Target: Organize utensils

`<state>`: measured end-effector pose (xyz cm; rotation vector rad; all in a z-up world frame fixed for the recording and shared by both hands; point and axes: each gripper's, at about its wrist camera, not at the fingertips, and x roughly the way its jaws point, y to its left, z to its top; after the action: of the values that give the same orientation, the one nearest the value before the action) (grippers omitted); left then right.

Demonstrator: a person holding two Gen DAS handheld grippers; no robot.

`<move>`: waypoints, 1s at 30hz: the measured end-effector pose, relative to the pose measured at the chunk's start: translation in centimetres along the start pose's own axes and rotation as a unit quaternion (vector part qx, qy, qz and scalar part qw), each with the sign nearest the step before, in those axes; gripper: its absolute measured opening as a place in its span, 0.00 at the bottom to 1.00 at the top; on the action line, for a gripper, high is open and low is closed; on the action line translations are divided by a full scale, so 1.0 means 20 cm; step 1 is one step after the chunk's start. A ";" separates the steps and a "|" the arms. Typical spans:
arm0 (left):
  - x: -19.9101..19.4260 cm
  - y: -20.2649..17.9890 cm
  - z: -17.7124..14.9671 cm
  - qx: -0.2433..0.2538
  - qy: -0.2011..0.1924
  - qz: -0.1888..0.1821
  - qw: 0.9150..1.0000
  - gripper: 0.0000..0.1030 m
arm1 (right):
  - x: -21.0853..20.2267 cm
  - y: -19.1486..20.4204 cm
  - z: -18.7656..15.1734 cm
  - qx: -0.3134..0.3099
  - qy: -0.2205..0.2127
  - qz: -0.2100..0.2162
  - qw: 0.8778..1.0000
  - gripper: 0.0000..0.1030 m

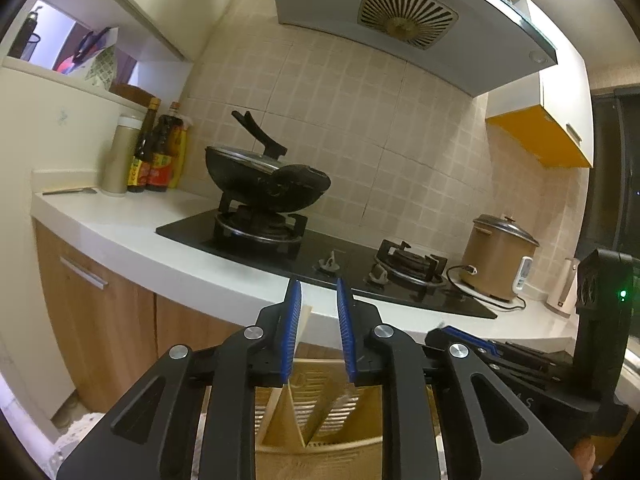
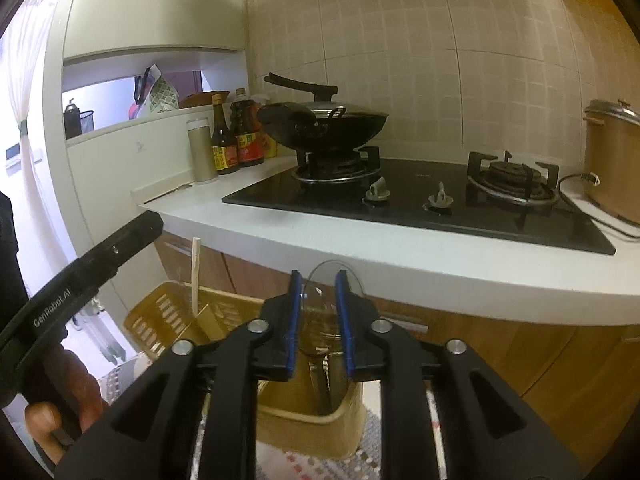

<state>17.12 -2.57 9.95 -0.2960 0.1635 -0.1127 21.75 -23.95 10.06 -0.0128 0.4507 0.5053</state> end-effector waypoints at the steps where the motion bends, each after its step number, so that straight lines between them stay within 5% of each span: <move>1: -0.02 0.00 0.01 -0.001 0.000 -0.001 1.000 0.17 | -0.02 0.00 0.00 0.001 0.000 0.000 1.000 0.18; 9: -0.21 0.03 0.09 -0.002 0.022 -0.018 1.000 0.24 | -0.24 -0.01 0.01 0.011 0.003 0.002 1.000 0.26; 18: -0.34 0.03 0.02 0.001 0.188 -0.076 0.979 0.30 | -0.48 -0.04 -0.13 0.042 0.079 -0.001 0.996 0.26; 22: -0.31 0.02 -0.14 0.005 0.293 -0.096 0.951 0.30 | -0.46 -0.08 -0.25 0.075 0.159 0.006 0.984 0.26; 27: -0.26 0.00 -0.40 0.036 0.386 -0.088 0.917 0.30 | -0.32 -0.07 -0.47 0.088 0.291 -0.003 0.953 0.26; 30: -0.20 0.02 -0.56 0.044 0.450 -0.102 0.886 0.30 | -0.25 -0.06 -0.58 0.089 0.331 -0.014 0.939 0.26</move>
<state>11.23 -4.88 -0.14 -0.1491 1.0523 -0.4655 13.57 -28.74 1.57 -0.0156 1.1550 0.4221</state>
